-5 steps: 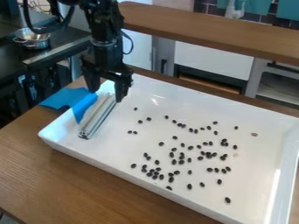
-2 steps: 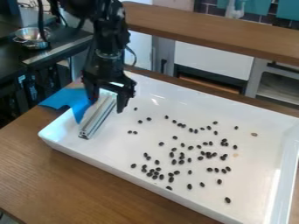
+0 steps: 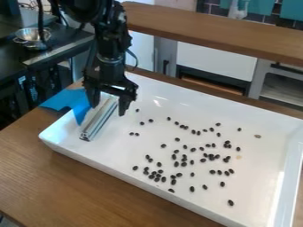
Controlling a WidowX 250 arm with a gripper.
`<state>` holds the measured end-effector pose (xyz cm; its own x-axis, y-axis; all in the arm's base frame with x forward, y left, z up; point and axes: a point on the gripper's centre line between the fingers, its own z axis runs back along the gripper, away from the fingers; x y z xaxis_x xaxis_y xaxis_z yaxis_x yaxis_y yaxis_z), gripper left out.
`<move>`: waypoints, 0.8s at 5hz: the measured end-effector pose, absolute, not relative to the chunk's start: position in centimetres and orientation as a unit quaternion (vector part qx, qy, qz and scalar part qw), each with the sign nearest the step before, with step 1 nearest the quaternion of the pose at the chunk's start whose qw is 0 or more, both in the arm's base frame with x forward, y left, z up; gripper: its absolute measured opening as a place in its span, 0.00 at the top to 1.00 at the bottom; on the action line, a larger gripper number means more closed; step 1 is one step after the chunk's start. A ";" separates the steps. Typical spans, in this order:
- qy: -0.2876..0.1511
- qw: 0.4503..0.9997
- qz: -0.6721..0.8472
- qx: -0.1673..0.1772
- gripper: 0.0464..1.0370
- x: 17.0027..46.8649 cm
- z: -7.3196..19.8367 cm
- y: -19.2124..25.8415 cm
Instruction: Sweep into pile
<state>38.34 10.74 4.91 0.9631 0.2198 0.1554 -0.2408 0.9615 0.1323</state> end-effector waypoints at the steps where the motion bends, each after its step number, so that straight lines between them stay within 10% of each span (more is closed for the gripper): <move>1: -0.074 0.988 0.116 0.074 0.04 38.3 4.8 11.3; 4: -0.061 0.987 0.132 0.071 0.04 37.8 3.8 12.3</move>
